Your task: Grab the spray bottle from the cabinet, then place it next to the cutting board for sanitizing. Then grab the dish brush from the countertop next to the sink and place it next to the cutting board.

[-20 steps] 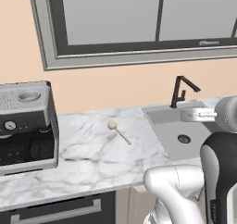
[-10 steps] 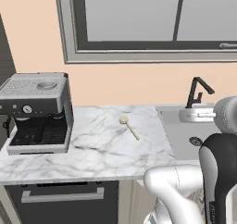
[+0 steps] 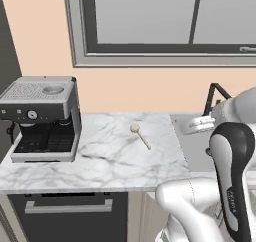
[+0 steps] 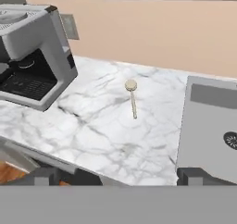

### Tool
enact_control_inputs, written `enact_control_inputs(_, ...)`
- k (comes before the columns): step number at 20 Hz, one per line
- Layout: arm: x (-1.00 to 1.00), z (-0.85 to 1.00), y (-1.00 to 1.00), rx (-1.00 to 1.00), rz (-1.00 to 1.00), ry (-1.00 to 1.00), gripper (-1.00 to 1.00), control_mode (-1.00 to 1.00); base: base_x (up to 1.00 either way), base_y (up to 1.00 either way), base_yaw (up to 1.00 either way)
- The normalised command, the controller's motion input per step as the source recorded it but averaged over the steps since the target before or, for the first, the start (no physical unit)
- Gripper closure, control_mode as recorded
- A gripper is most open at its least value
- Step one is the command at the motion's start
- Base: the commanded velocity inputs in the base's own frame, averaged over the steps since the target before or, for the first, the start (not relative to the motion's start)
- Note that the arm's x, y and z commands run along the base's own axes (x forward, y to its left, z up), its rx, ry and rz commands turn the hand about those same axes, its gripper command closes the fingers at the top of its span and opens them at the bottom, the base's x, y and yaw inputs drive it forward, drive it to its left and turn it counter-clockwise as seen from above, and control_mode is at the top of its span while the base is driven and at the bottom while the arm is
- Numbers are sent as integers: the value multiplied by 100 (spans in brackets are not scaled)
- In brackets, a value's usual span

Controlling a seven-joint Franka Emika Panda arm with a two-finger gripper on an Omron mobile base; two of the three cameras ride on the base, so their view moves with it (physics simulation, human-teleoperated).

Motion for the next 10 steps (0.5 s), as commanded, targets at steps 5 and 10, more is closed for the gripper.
enact_control_inputs(5,100,-99,57,-13,11,27,-100,-100,0,0,0)
enact_control_inputs(10,100,-100,40,-11,10,20,-100,-100,0,0,0)
